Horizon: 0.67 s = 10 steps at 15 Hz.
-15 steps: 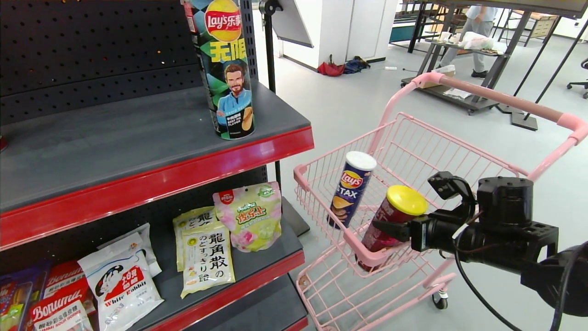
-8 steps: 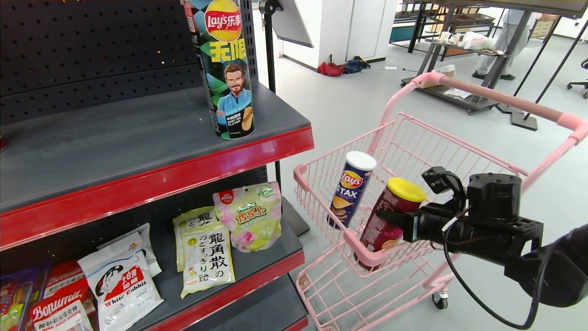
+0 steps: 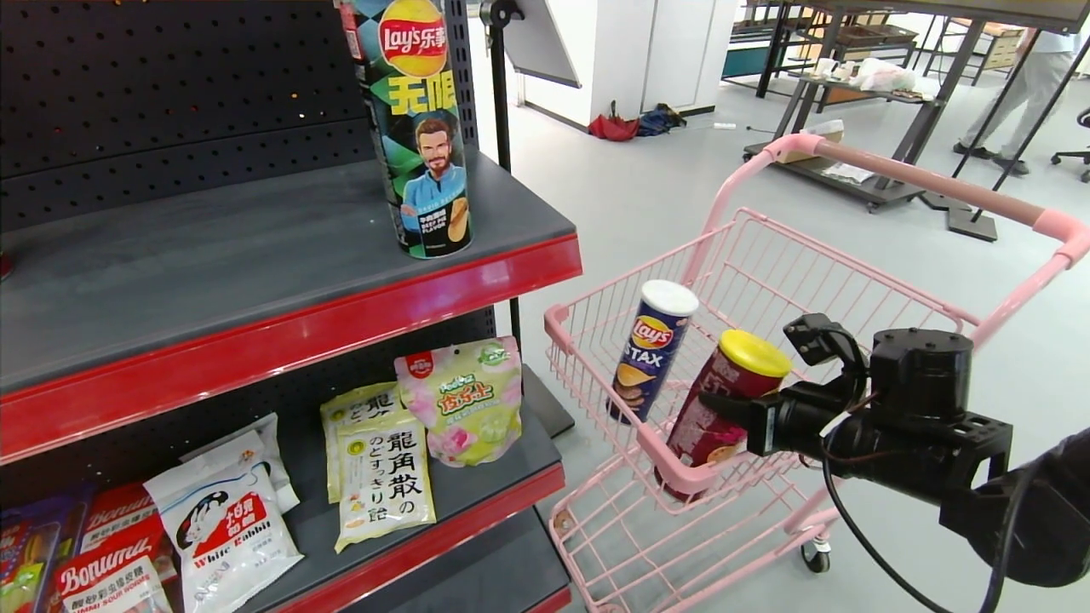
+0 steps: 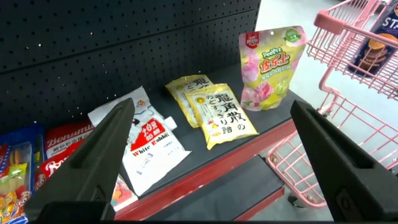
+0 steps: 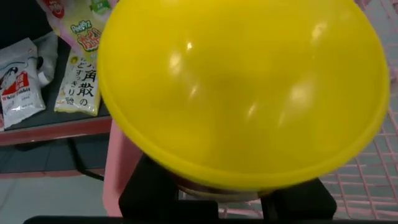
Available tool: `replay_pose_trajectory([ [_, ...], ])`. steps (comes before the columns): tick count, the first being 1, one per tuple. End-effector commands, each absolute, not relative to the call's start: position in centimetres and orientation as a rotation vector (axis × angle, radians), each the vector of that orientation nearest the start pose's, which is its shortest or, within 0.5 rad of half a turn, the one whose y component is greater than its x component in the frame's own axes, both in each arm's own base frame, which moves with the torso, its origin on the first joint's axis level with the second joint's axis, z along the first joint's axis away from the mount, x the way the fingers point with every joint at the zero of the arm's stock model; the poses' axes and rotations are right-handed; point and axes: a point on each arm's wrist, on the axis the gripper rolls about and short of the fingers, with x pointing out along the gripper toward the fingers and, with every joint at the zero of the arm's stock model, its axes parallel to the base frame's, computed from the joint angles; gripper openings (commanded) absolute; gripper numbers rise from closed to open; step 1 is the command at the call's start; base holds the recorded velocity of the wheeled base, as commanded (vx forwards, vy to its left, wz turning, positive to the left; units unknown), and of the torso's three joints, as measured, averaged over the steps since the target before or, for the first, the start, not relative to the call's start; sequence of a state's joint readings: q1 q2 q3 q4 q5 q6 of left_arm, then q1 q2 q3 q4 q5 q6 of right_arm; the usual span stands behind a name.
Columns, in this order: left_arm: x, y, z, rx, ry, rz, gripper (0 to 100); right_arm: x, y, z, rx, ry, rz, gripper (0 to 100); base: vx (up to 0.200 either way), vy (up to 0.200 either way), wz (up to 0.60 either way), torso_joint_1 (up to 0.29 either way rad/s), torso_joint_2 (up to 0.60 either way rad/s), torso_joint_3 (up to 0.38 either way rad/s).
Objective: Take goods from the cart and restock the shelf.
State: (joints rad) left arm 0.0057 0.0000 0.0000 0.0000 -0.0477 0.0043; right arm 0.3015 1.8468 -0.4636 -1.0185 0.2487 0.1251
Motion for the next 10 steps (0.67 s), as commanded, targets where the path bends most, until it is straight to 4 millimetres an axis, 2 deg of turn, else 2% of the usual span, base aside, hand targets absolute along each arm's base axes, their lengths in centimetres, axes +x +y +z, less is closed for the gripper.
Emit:
replay_pose_trajectory([
  [1, -2.3, -0.1, 7.5, 0.005, 0.000, -0.041, 100, 26.0, 8.5, 12.5, 0.079, 0.288, 0.525, 0, 0.000, 0.000, 0.00, 0.000, 0.00, 0.000],
  [4, -2.3, -0.1, 7.5, 0.005, 0.000, -0.041, 100, 25.6, 7.9, 16.1, 0.059, 0.215, 0.515, 0, 0.000, 0.000, 0.00, 0.000, 0.00, 0.000],
  [5, -2.3, -0.1, 7.5, 0.005, 0.000, -0.041, 100, 25.5, 7.5, 18.0, 0.051, 0.173, 0.502, 0, 0.000, 0.000, 0.00, 0.000, 0.00, 0.000],
  [7, -2.3, -0.1, 7.5, 0.005, 0.000, -0.041, 100, 23.8, 6.1, 21.3, 0.010, 0.149, 0.472, 0, 0.000, 0.000, 0.00, 0.000, 0.00, 0.000],
  [9, -2.3, -0.1, 7.5, 0.005, 0.000, -0.041, 100, 21.1, 5.1, 23.9, 0.007, 0.161, 0.442, 0, 0.000, 0.000, 0.00, 0.000, 0.00, 0.000],
  [10, -2.3, -0.1, 7.5, 0.005, 0.000, -0.041, 100, 20.8, 5.1, 24.1, 0.007, 0.161, 0.436, 0, 0.000, 0.000, 0.00, 0.000, 0.00, 0.000],
])
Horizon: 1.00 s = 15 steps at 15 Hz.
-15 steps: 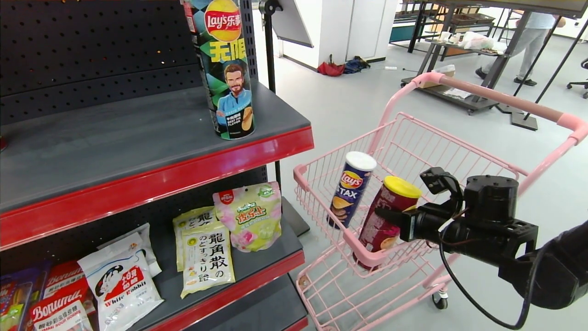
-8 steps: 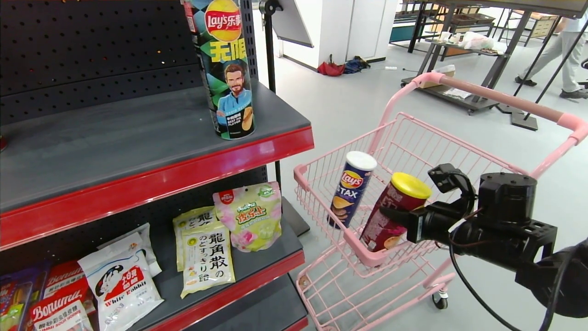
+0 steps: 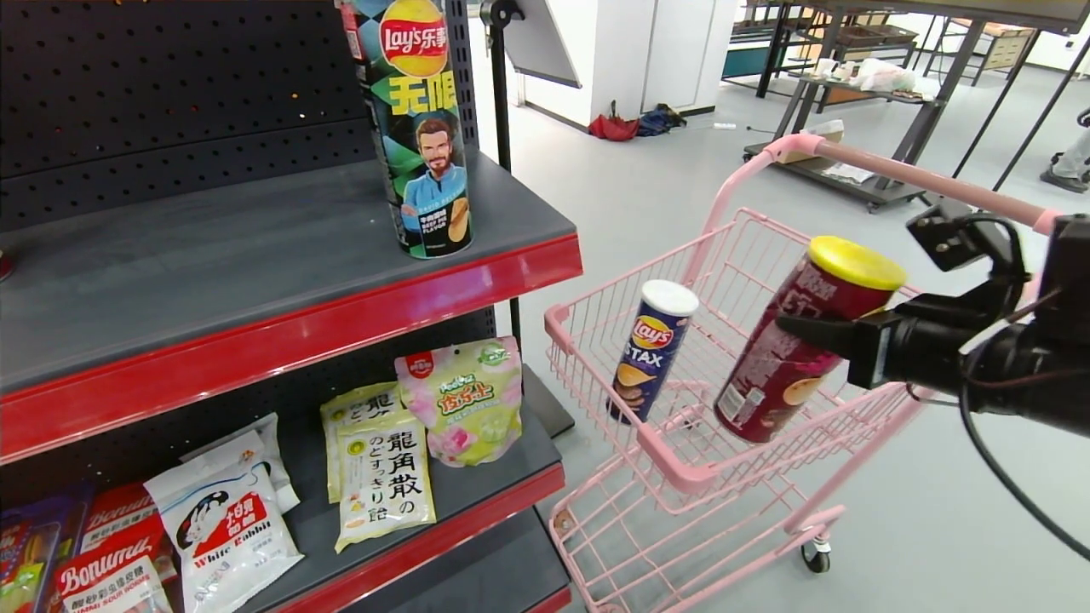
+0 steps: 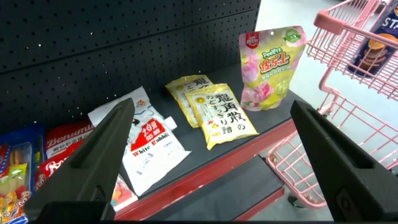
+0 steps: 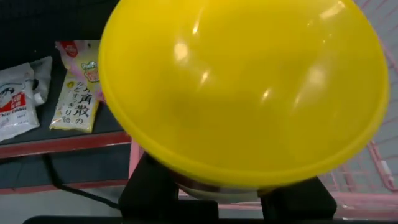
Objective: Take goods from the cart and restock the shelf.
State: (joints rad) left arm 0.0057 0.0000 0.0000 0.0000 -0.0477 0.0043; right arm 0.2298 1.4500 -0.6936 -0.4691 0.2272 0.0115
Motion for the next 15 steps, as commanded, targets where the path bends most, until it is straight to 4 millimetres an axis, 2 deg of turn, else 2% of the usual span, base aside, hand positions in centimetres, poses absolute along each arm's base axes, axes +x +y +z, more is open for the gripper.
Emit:
replay_pose_trajectory([
  [1, -2.3, -0.1, 7.5, 0.005, 0.000, -0.041, 100, 18.4, 4.1, 26.1, -0.002, 0.132, 0.297, 0, 0.000, 0.000, 0.00, 0.000, 0.00, 0.000],
  [2, -2.3, -0.1, 7.5, 0.005, 0.000, -0.041, 100, 16.1, 3.3, 27.1, -0.017, 0.088, 0.120, 0, 0.000, 0.000, 0.00, 0.000, 0.00, 0.000],
  [5, -2.3, -0.1, 7.5, 0.005, 0.000, -0.041, 100, 10.1, 1.3, 27.3, -0.037, 0.094, 0.047, 0, 0.000, 0.000, 0.00, 0.000, 0.00, 0.000],
  [7, -2.3, -0.1, 7.5, 0.005, 0.000, -0.041, 100, 5.3, 0.4, 25.5, -0.057, 0.158, 0.008, 0, 0.000, 0.000, 0.00, 0.000, 0.00, 0.000],
  [8, -2.3, -0.1, 7.5, 0.005, 0.000, -0.041, 100, 4.5, 0.2, 24.9, -0.060, 0.169, -0.007, 0, 0.000, 0.000, 0.00, 0.000, 0.00, 0.000],
  [9, -2.3, -0.1, 7.5, 0.005, 0.000, -0.041, 100, 2.6, -0.1, 23.1, -0.059, 0.177, -0.061, 0, 0.000, 0.000, 0.00, 0.000, 0.00, 0.000],
  [12, -2.3, -0.1, 7.5, 0.005, 0.000, -0.041, 100, 0.8, -0.3, 21.7, -0.053, 0.142, -0.077, 0, 0.000, 0.000, 0.00, 0.000, 0.00, 0.000],
  [15, -2.3, -0.1, 7.5, 0.005, 0.000, -0.041, 100, 0.4, -0.3, 21.1, -0.052, 0.136, -0.080, 0, 0.000, 0.000, 0.00, 0.054, -0.20, -0.140],
])
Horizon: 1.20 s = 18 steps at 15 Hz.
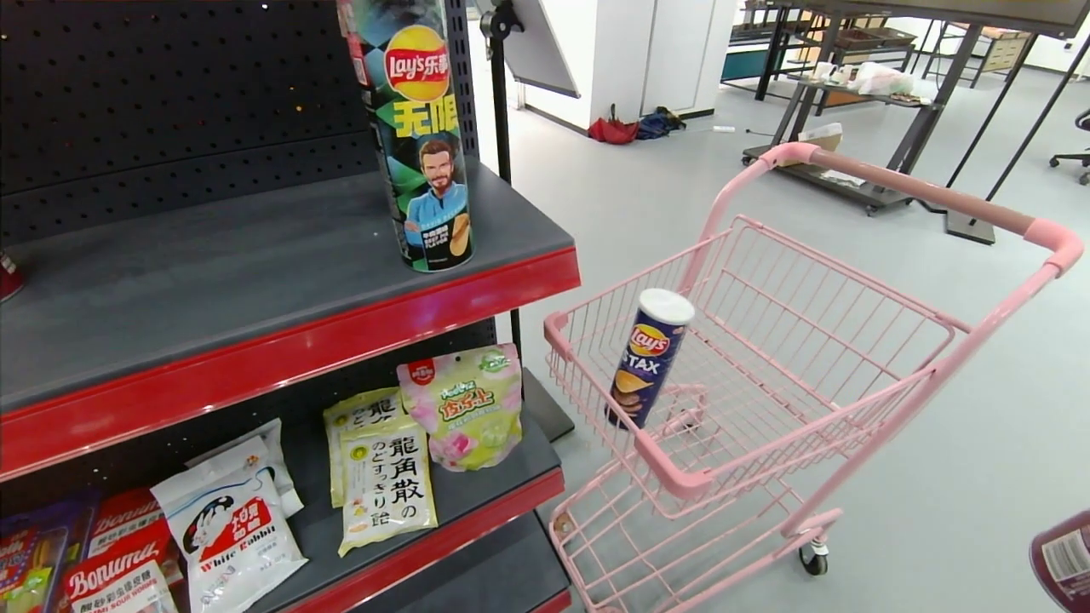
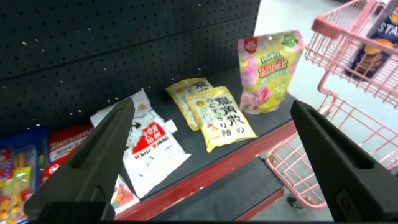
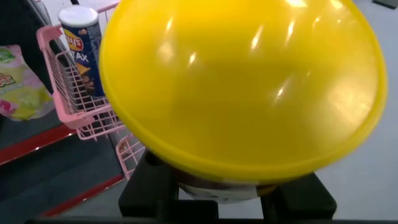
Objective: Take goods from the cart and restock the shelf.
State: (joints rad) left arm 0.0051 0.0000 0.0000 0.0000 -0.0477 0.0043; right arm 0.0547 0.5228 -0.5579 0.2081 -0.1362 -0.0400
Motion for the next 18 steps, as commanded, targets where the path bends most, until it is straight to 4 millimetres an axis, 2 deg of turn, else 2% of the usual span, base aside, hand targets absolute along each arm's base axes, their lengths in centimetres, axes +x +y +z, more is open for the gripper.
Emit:
replay_pose_trajectory([
  [1, -2.3, -0.1, 7.5, 0.005, 0.000, -0.041, 100, 0.4, -0.3, 21.0, -0.053, 0.141, -0.080, 0, 0.000, 0.000, 0.00, 0.124, -0.43, -0.310],
  [12, -2.3, -0.1, 7.5, 0.005, 0.000, -0.041, 100, 1.2, -0.2, 20.4, -0.059, 0.192, -0.060, 0, 0.000, 0.000, 0.00, 0.183, -0.55, -0.361],
  [16, -2.3, -0.1, 7.5, 0.005, 0.000, -0.041, 100, 2.1, -0.2, 20.3, -0.082, 0.233, -0.063, 0, 0.000, 0.000, 0.00, 0.200, -0.49, -0.301],
  [18, -2.3, -0.1, 7.5, 0.005, 0.000, -0.041, 100, 2.1, -0.2, 19.4, -0.116, 0.256, -0.072, 0, 0.000, 0.000, 0.00, 0.115, -0.30, -0.175],
])
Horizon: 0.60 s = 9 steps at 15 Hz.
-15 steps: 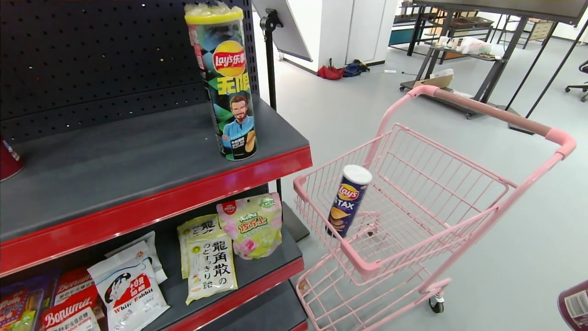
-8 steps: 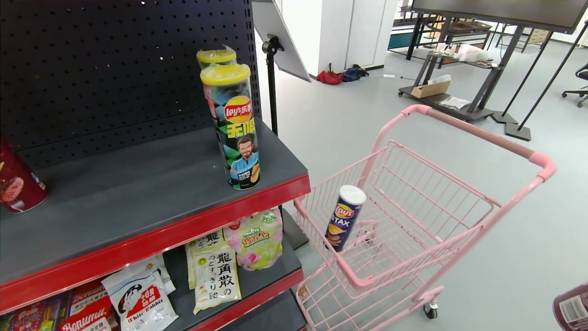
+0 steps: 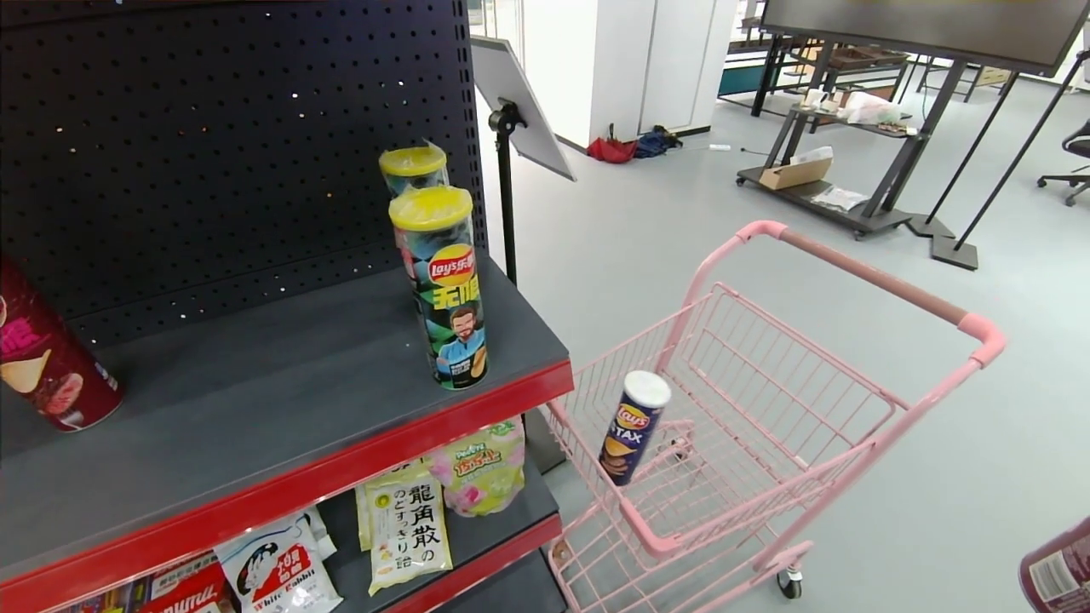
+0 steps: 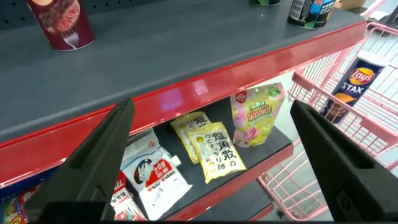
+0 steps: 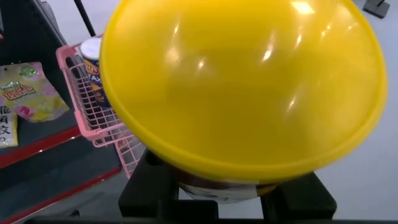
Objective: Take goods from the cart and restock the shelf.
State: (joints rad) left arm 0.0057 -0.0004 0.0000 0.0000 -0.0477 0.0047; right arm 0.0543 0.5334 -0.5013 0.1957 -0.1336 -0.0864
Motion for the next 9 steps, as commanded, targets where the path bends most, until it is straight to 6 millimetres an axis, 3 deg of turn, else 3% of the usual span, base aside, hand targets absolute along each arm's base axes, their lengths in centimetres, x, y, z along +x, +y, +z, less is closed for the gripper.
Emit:
replay_pose_trajectory([
  [1, -2.28, -0.12, 7.55, 0.005, 0.000, -0.041, 100, 2.04, -0.20, 19.28, -0.117, 0.259, -0.072, 0, 0.000, 0.000, 0.00, 0.032, -0.06, -0.046],
  [9, -2.28, -0.12, 7.55, 0.005, 0.000, -0.041, 100, 1.42, -0.21, 18.38, -0.117, 0.249, -0.063, 0, 0.000, 0.000, 0.60, 0.009, -0.01, -0.002],
])
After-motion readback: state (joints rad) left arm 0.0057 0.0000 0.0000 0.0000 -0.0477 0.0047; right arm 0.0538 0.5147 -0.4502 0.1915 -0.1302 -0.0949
